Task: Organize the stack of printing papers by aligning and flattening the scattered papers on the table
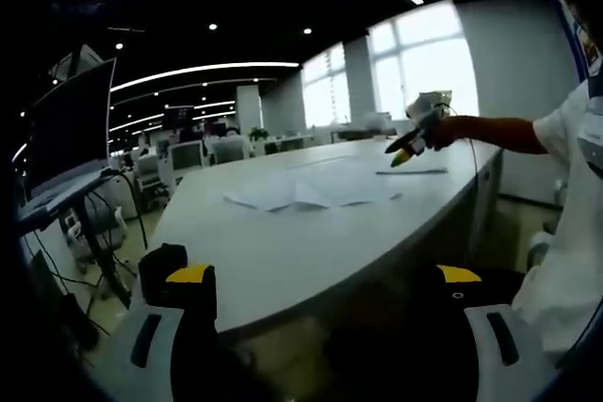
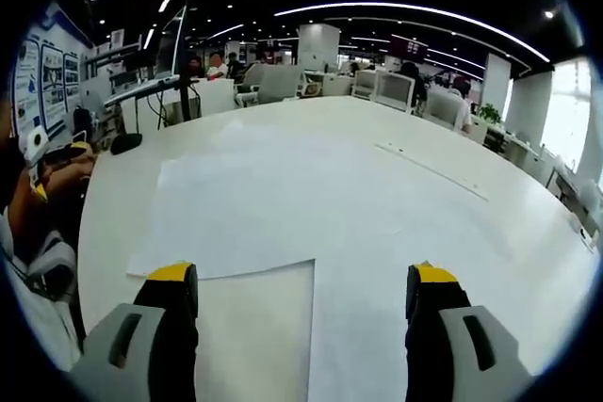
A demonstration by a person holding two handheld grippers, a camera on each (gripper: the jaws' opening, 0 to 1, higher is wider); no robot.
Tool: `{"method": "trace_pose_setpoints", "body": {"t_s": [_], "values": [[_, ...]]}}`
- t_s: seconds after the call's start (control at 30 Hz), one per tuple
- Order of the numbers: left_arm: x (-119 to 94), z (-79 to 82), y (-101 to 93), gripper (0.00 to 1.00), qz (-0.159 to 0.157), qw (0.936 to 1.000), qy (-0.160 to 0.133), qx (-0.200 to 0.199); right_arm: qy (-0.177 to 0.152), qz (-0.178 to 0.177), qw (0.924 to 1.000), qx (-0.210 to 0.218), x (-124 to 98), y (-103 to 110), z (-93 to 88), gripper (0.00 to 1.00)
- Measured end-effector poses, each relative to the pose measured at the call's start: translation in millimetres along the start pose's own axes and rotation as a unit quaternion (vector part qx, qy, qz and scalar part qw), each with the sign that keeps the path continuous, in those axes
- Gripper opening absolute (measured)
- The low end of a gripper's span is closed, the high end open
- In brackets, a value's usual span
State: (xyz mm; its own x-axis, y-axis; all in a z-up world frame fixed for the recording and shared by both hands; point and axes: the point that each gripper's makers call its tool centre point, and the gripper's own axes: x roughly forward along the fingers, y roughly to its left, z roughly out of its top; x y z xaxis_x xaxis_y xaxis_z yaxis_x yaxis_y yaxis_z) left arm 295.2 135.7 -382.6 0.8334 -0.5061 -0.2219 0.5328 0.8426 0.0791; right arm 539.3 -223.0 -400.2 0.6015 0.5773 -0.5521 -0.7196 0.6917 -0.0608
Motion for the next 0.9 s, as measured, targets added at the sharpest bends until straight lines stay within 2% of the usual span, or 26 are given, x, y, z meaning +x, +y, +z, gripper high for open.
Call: {"method": "trace_pose_setpoints", "body": {"t_s": [0.4,0.9], "values": [[-3,6.6,2.3,0.97,0.0,0.9999,-0.011,0.0,0.004,-0.016,0.9998,0.009,-1,-12,7.7,0.87],[-3,-9.9,-0.5,0.97,0.0,1.0,0.004,-0.003,0.009,-0.012,0.9998,0.009,15,-8,1.4,0.87]]}}
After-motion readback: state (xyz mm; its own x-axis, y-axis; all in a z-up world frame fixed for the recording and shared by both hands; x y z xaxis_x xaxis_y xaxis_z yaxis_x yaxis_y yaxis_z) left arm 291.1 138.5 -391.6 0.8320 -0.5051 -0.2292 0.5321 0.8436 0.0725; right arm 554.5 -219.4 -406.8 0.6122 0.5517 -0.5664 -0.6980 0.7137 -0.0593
